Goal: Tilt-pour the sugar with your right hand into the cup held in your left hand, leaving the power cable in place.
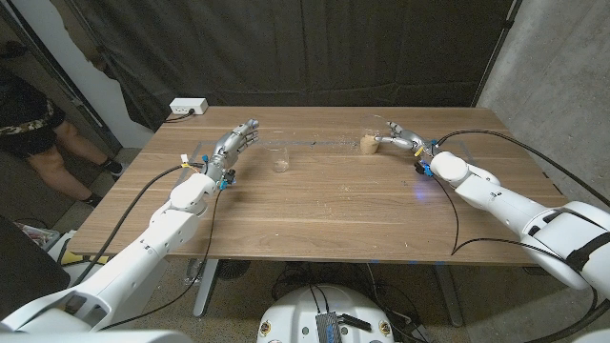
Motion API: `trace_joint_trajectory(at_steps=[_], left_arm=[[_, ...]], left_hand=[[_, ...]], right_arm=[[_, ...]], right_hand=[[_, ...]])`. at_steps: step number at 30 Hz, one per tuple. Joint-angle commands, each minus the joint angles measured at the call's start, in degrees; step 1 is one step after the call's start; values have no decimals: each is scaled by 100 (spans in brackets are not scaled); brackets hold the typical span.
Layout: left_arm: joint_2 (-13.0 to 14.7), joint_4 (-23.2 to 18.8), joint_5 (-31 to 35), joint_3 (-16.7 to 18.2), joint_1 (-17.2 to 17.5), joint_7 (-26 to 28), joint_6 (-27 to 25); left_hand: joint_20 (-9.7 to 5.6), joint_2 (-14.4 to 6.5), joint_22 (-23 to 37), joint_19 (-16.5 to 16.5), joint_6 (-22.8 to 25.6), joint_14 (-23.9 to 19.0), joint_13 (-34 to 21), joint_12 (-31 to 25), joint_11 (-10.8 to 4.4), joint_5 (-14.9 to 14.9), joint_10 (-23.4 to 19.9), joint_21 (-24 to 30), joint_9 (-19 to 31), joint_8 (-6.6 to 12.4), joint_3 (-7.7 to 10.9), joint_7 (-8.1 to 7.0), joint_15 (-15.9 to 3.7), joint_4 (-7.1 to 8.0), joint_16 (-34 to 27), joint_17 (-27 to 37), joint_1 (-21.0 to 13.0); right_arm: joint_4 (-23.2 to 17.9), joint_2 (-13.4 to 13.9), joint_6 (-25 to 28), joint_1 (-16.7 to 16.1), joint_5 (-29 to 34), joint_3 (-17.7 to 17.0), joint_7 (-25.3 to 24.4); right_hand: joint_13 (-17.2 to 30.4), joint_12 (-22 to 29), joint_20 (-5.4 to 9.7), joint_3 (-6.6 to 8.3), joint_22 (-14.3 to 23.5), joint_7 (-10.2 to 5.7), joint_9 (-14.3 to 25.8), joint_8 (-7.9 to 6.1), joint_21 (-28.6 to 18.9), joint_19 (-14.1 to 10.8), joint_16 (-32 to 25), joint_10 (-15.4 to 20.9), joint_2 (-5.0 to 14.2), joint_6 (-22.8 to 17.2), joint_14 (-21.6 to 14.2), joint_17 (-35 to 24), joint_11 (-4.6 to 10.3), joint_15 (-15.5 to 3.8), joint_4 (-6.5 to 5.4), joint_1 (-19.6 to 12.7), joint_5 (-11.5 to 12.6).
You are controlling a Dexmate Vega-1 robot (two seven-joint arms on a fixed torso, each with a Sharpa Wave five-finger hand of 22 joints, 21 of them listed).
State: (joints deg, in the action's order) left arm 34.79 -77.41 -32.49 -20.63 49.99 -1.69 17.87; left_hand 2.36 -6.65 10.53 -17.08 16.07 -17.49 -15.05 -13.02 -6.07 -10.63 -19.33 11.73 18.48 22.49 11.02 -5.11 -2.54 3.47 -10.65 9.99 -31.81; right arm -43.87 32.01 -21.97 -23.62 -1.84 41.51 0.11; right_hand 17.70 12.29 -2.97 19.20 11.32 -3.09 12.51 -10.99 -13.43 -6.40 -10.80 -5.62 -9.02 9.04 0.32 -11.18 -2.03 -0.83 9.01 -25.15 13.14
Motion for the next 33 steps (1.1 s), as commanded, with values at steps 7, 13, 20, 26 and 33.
trace_joint_trajectory(at_steps=[7, 13, 20, 26, 33], left_arm=[[-97, 263, -26, -69, -211, -171, 69], [-142, 332, -20, -97, -250, -201, 107], [-171, 420, -23, -109, -300, -263, 177], [-155, 465, -48, -92, -303, -309, 206], [-119, 499, -88, -67, -292, -373, 223]], left_hand=[[-23, 23, 9, -47, 59, -59, -22, 6, 8, -21, -17, 33, 25, 1, 47, 17, -484, 6, -20, 28, -14], [-21, 26, 9, -47, 49, -60, -24, 0, -7, -21, -36, 33, 26, -6, 50, 8, -480, 2, -20, 28, -14], [-22, 28, 9, -48, 59, -66, -26, 0, 12, -21, -39, 33, 27, -4, 54, 14, -476, -2, -21, 28, -15], [-23, 30, 9, -48, 59, -71, -27, -3, -3, -21, -49, 32, 28, -6, 56, 23, -480, -5, -23, 27, -16], [-24, 31, 9, -48, 60, -67, -29, 5, 4, -21, -32, 32, 29, -8, 59, -2, -479, -8, -20, 28, -16]], right_arm=[[-931, 239, 672, -320, -106, -142, 66], [-1211, 329, 835, -457, -139, -202, 84], [-1324, 296, 878, -545, -183, -255, 36], [-1475, 269, 970, -621, -194, -274, -14], [-1716, 279, 1113, -695, -181, -296, -62]], right_hand=[[16, 21, -86, -50, 14, 5, 18, -7, 16, -3, -8, -26, -48, 75, 9, -22, -47, 13, -28, 25, 34], [16, 33, -92, -64, 15, 9, 17, -16, 19, -1, -13, -15, -45, 75, 7, -22, -46, 28, -36, 36, 38], [14, 43, -101, -79, 17, 9, 16, -30, 19, -6, -20, -13, -39, 71, 1, -20, -53, 37, -42, 39, 45], [13, 54, -103, -85, 19, 1, 16, -50, 19, -12, -25, -10, -25, 48, -3, -18, -58, 40, -43, 30, 54], [11, 68, -107, -97, 21, 14, 15, -74, 21, -14, -32, 0, -13, 11, -11, -18, -55, 47, -50, 30, 61]])
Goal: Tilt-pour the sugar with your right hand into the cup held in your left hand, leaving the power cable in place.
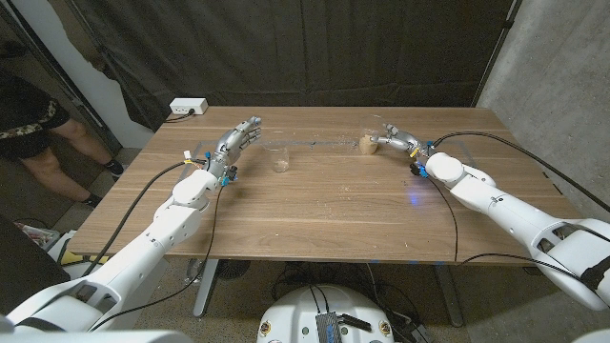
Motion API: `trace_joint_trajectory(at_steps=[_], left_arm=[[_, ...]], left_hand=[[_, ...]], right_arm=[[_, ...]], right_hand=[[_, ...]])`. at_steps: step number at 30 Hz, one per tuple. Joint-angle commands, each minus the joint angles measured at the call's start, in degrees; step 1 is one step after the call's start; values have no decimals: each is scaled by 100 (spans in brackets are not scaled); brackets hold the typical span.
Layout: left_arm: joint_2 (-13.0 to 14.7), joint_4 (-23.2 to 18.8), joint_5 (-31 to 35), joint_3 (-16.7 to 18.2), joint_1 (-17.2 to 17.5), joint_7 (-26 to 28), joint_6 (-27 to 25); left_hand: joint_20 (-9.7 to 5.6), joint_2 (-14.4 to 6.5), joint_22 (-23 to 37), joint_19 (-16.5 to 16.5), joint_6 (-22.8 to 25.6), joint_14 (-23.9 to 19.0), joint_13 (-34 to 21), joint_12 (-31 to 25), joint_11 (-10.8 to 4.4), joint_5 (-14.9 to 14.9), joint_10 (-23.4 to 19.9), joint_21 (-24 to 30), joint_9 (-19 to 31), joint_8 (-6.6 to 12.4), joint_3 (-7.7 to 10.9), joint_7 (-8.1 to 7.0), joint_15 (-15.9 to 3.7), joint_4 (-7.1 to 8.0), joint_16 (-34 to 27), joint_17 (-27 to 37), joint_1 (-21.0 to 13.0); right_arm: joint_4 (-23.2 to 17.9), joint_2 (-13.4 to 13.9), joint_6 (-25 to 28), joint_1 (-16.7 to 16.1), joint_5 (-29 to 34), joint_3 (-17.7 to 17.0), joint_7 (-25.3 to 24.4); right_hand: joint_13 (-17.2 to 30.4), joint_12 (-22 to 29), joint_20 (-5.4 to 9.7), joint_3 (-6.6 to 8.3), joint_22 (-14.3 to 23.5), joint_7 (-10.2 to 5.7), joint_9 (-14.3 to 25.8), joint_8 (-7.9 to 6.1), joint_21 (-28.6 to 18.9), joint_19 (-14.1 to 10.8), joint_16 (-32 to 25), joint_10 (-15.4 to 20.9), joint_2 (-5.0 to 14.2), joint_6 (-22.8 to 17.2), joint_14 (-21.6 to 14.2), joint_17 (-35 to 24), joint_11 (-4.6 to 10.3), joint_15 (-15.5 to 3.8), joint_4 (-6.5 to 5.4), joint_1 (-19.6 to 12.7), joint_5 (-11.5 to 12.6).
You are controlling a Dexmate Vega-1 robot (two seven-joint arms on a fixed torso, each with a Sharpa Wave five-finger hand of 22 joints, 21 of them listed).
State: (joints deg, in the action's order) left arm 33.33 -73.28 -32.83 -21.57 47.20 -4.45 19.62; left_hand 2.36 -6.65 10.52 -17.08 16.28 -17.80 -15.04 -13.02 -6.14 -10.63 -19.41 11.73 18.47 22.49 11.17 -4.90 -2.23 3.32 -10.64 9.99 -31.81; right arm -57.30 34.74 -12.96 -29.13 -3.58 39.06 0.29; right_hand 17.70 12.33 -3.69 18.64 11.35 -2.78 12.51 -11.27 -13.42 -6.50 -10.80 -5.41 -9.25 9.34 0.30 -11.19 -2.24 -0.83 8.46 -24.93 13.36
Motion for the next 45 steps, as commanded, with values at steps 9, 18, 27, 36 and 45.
trace_joint_trajectory(at_steps=[9, 18, 27, 36, 45], left_arm=[[43, 233, -95, 41, -75, -235, 100], [81, 357, -119, 58, -166, -352, 112], [71, 439, -134, 47, -241, -420, 101], [32, 580, -138, 21, -330, -490, 107], [33, 679, -145, 13, -399, -540, 83]], left_hand=[[-24, 33, 10, -46, 35, -31, -33, -1, -10, -20, -44, 31, 31, -12, 47, -5, -504, 4, -18, 28, -13], [-16, 33, 10, -47, 38, -32, -35, 5, 5, -18, -34, 31, 33, -14, 51, -9, -505, 3, -18, 28, -9], [-11, 34, 10, -48, 41, -41, -37, 3, 4, -18, -44, 32, 35, -16, 55, -13, -503, 0, -22, 28, -8], [-3, 36, 10, -52, 46, -43, -39, 4, 9, -18, -44, 33, 36, -16, 58, -17, -509, -3, -21, 28, -7], [-1, 37, 10, -50, 47, -41, -40, 4, 6, -18, -48, 32, 38, -18, 62, -18, -506, -6, -20, 28, -6]], right_arm=[[-305, -138, 220, -46, 42, 2, -72], [-268, -280, 272, 29, 41, 33, -105], [-177, -380, 275, 98, 38, 72, -106], [221, -593, 99, 216, 19, 114, -209], [640, -845, -123, 283, -27, 139, -443]], right_hand=[[10, 77, -39, -39, 21, -3, 15, -72, 21, -6, -36, -16, 38, -64, -18, -15, -41, 50, 4, -16, 50], [8, 84, -42, -42, 22, 0, 14, -76, 23, -6, -36, -22, 51, -60, -17, -12, -51, 64, 5, -34, 55], [7, 89, -63, -47, 24, 16, 14, -82, 22, -12, -36, -29, 59, -65, -16, -9, -68, 72, 5, -47, 57], [5, 111, -67, -31, 27, 31, 15, -96, 11, -43, -48, 2, 108, -89, -43, -8, -76, 87, 2, -83, 63], [10, 191, -72, -1, 36, 32, 18, -142, -12, -109, -120, 150, 189, -177, -224, -21, -18, 34, -9, -143, 65]])
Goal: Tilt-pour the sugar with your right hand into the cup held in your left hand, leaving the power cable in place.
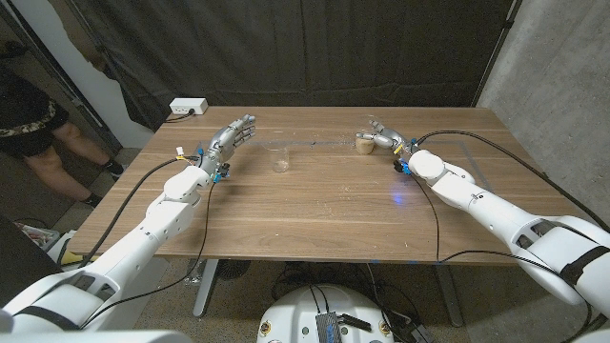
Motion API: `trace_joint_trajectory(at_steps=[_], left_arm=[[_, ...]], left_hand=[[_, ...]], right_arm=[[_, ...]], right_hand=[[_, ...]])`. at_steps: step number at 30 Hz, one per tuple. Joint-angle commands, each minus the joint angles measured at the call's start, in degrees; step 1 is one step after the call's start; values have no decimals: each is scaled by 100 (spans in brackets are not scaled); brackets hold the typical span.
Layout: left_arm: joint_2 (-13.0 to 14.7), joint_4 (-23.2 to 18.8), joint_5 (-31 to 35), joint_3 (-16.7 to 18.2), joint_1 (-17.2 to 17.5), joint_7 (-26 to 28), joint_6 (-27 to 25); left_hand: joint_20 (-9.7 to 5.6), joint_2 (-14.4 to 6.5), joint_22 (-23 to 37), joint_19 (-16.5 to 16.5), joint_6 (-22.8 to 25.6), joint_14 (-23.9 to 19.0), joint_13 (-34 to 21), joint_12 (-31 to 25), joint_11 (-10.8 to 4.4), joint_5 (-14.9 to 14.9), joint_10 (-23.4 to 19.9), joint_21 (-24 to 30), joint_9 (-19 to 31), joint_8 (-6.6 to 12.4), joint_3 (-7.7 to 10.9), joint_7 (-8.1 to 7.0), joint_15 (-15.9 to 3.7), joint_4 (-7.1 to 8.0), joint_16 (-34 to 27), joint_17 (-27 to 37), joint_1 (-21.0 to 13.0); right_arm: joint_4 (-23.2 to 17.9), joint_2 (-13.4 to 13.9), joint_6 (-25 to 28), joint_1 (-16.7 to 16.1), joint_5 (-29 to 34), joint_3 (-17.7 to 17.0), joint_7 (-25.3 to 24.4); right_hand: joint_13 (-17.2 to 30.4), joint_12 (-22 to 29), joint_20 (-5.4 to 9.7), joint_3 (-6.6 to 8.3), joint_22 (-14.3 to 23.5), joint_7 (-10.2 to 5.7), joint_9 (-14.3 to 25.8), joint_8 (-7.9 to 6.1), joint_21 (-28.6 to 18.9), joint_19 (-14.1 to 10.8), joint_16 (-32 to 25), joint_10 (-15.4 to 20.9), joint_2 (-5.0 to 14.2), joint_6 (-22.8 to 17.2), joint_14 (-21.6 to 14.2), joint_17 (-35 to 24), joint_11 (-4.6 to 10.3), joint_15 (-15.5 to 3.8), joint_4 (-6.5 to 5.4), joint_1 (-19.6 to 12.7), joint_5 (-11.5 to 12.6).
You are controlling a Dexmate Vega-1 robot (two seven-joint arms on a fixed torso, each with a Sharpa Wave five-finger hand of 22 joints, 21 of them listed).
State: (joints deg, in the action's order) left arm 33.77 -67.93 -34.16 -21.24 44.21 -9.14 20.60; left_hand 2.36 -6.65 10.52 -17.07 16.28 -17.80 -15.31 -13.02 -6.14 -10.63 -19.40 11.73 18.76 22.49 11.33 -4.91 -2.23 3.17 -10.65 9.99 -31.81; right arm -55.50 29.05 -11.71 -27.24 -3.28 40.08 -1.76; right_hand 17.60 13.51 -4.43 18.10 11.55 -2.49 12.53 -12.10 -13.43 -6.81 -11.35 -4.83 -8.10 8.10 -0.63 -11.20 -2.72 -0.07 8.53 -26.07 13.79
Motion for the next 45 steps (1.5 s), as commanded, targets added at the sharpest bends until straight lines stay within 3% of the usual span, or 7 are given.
trace_joint_trajectory(at_steps=[1, 16, 26, 38, 45], left_arm=[[-13, 160, -13, -22, -112, -78, -19], [-139, 600, 2, -111, -452, -324, 6], [-220, 831, 31, -166, -629, -426, 36], [-203, 844, 40, -179, -660, -426, -21], [-180, 782, 56, -183, -649, -402, -42]], left_hand=[[-1, 37, 10, -50, 48, -42, -13, 4, 7, -18, -47, 31, 9, -18, 46, -15, -503, 9, -20, 28, -6], [4, 39, 10, -47, 56, -49, -16, 0, -1, -19, -67, 30, 12, -19, 52, 3, -504, 6, -21, 29, 0], [5, 38, 10, -48, 59, -58, -18, -7, -8, -18, -89, 31, 14, -21, 57, 4, -497, 4, -24, 28, 1], [9, 42, 10, -48, 75, -70, -20, -9, 1, -18, -100, 31, 16, -18, 60, 10, -498, 0, -26, 28, 4], [14, 46, 11, -48, 92, -73, -21, -11, -5, -18, -110, 30, 17, -13, 61, 15, -502, -3, -26, 28, 5]], right_arm=[[486, -294, -270, 94, -55, 37, -280], [613, -529, -702, -128, -218, -137, -975], [1153, -792, -1259, -69, -171, -99, -1293], [1778, -1029, -1683, 119, -231, -37, -1325], [2240, -1205, -2054, 226, -363, -54, -1350]], right_hand=[[23, 81, 0, 58, 17, 4, 18, -63, -12, -82, -79, 104, 88, -62, -167, -24, 45, -74, -20, -33, 22], [226, 500, 8, 120, 43, -136, 84, -240, -107, -349, -301, 709, 272, -361, -721, -191, 321, -330, -72, -90, -26], [603, 1037, 86, 236, 70, -298, 197, -455, -177, -549, -537, 1198, 503, -734, -1243, -427, 631, -619, -41, -297, -50], [836, 1274, 146, 270, 77, -384, 288, -603, -194, -631, -679, 1277, 656, -940, -1425, -586, 720, -763, -3, -488, -67], [1070, 1488, 240, 255, 84, -521, 416, -811, -234, -773, -825, 1323, 753, -1209, -1578, -736, 761, -873, 39, -690, -90]])
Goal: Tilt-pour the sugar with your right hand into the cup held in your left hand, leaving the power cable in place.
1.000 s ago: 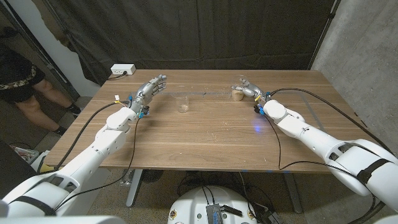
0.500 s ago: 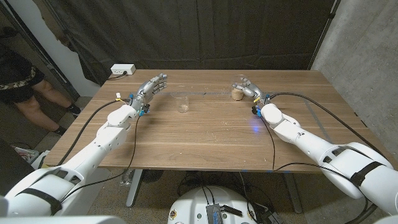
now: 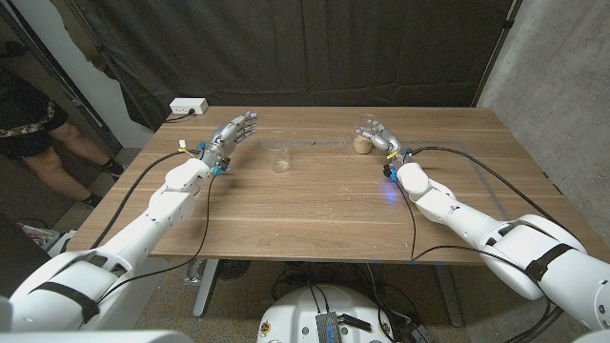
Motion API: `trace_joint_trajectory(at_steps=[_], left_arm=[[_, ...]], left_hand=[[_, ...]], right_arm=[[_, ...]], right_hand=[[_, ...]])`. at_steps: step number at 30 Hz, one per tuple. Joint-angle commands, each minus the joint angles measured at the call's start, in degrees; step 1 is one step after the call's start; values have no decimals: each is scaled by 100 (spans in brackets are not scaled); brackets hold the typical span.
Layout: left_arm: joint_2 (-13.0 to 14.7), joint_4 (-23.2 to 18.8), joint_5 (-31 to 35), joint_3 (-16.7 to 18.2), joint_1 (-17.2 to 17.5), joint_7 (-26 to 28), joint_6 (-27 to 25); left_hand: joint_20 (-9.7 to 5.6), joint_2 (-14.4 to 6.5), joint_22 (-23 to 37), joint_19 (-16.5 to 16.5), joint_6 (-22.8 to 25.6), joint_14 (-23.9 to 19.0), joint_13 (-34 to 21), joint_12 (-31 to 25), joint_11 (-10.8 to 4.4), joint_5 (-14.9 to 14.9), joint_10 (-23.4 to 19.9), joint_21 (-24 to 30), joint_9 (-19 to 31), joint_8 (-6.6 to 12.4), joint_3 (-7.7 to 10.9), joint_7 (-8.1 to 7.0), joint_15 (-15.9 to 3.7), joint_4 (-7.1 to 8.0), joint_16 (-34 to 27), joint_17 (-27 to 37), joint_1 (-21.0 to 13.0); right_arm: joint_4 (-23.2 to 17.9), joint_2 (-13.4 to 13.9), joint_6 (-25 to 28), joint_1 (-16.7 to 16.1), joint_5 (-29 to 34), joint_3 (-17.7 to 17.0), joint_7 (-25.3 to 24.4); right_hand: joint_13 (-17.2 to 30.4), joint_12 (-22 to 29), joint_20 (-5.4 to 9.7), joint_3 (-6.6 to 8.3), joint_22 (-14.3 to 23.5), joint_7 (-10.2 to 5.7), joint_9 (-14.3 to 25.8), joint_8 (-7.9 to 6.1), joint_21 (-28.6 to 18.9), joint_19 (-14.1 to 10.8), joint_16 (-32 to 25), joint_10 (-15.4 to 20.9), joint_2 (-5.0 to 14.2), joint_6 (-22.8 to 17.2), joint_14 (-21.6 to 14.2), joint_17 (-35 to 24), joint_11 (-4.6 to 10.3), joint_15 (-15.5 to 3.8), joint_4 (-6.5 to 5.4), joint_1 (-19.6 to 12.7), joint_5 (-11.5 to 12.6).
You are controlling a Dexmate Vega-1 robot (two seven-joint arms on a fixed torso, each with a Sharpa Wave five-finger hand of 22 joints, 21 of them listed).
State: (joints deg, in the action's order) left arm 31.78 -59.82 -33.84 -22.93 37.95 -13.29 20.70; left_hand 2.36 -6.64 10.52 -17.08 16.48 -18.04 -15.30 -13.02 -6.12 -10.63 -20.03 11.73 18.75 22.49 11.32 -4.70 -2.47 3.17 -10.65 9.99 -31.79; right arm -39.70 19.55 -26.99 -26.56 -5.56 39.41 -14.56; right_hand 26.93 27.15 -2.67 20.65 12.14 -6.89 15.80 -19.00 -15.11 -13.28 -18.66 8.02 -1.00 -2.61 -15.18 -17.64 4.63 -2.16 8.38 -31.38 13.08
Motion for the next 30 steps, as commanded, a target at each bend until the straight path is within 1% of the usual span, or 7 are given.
trace_joint_trajectory(at_steps=[1, 5, 7, 14, 20, 24, 30], left_arm=[[22, -37, 27, -17, -22, 15, -56], [20, -52, 37, -23, -22, 23, -51], [18, -57, 39, -24, -19, 26, -46], [25, -102, 40, -15, 19, 58, -32], [39, -154, 26, -8, 66, 75, -51], [62, -210, 23, 6, 108, 108, -61], [79, -280, 4, 20, 168, 138, -82]], left_hand=[[11, 45, 11, -48, 72, -50, -23, -10, -3, -18, -47, 30, 19, -13, 62, -8, -478, -4, -26, 28, 3], [11, 46, 11, -56, 68, -55, -24, -10, 3, -18, -49, 33, 19, -15, 63, -7, -478, -5, -27, 27, 3], [13, 48, 11, -57, 76, -55, -24, -15, -14, -18, -61, 34, 20, -13, 63, -10, -475, -6, -27, 27, 3], [17, 50, 12, -72, 75, -67, -26, -20, -1, -17, -81, 40, 21, -16, 66, -15, -492, -9, -29, 27, 4], [11, 54, 12, -73, 73, -74, -27, -24, -14, -17, -95, 40, 22, -19, 67, -13, -502, -12, -29, 27, 4], [15, 58, 13, -78, 75, -82, -28, -26, -5, -16, -104, 42, 22, -20, 68, -16, -495, -15, -31, 26, 4], [22, 65, 13, -79, 76, -89, -30, -28, -20, -17, -116, 42, 23, -21, 69, -13, -498, -20, -31, 26, 3]], right_arm=[[742, -271, -602, 181, -146, 21, -49], [1069, -357, -913, 266, -187, 41, -57], [1105, -354, -989, 273, -190, 55, -78], [805, -204, -1007, 152, -231, 13, -128], [279, 29, -813, -9, -213, -46, -100], [-289, 225, -526, -201, -321, -190, -31], [-963, 474, -188, -423, -366, -353, 17]], right_hand=[[192, 177, 78, -8, 27, -95, 120, -151, -77, -162, -147, 61, 58, -144, -201, -128, 48, -705, 60, -200, -25], [412, 388, 216, -72, 42, -139, 253, -304, -178, -441, -297, 142, 87, -249, -341, -282, 87, -818, 70, -340, -43], [500, 473, 281, -98, 50, -145, 305, -362, -208, -521, -369, 178, 98, -284, -414, -351, 130, -848, 76, -402, -47], [639, 582, 331, -152, 63, -165, 387, -448, -235, -593, -494, 160, 109, -319, -530, -477, 139, -922, 73, -483, -52], [750, 685, 344, -204, 73, -166, 453, -518, -246, -623, -589, 192, 107, -345, -596, -584, 169, -955, 70, -541, -56], [826, 769, 366, -240, 80, -174, 500, -580, -273, -692, -661, 243, 100, -393, -654, -662, 141, -989, 76, -596, -55], [964, 923, 375, -313, 95, -181, 585, -690, -324, -814, -802, 336, 82, -463, -759, -820, 113, -998, 79, -695, -59]])
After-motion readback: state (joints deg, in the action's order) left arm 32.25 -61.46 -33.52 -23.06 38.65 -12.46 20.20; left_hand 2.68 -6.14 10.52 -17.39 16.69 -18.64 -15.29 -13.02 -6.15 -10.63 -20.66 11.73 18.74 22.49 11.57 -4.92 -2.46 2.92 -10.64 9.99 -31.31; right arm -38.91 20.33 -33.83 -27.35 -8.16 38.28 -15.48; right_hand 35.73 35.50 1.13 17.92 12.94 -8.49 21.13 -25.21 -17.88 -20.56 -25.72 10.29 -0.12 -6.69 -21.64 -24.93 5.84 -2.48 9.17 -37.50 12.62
